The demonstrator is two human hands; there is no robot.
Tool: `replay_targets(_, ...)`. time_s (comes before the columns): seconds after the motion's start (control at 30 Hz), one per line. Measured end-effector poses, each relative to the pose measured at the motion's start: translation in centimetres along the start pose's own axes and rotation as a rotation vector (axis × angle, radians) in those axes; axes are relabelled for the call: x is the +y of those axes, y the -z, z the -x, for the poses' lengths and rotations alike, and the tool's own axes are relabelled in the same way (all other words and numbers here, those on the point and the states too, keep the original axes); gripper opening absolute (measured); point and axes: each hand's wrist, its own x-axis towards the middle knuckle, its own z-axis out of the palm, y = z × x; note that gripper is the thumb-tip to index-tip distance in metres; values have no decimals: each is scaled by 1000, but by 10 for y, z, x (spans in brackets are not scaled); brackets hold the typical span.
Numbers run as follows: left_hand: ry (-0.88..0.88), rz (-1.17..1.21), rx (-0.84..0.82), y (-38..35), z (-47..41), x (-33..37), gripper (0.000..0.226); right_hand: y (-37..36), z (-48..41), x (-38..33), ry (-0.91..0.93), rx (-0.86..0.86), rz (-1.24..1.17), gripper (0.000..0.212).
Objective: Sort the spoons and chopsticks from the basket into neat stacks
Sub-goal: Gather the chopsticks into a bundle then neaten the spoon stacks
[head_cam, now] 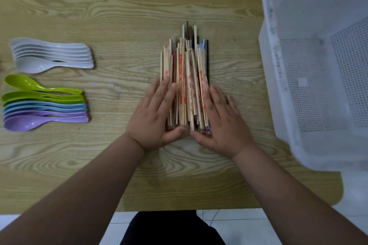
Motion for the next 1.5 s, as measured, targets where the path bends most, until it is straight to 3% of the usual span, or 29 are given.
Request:
replay_targets(0.13, 70, -38, -57, -2, -1, -2, 104, 3, -2, -2, -39, -42, -19, 97)
replay_targets(0.3, 94, 96, 28, -7, -7, 11, 87, 1, -8, -20, -182, -7, -113, 76)
replay_targets(0.67, 87, 54, 17, -17, -10, 21, 72, -7, -12, -38, -287, 15, -100, 77)
replay_targets(1.17, 242, 119, 56, 12, 15, 27, 64, 18, -4, -41, -182, 53, -178, 72)
replay_targets(1.37, 240, 104, 127, 51, 50, -10, 52, 31, -26, -96, 29, 175, -150, 61)
replay_targets(1.5, 230, 74, 143, 88, 88, -62, 51, 16, -65, -152, 157, 140, -145, 55)
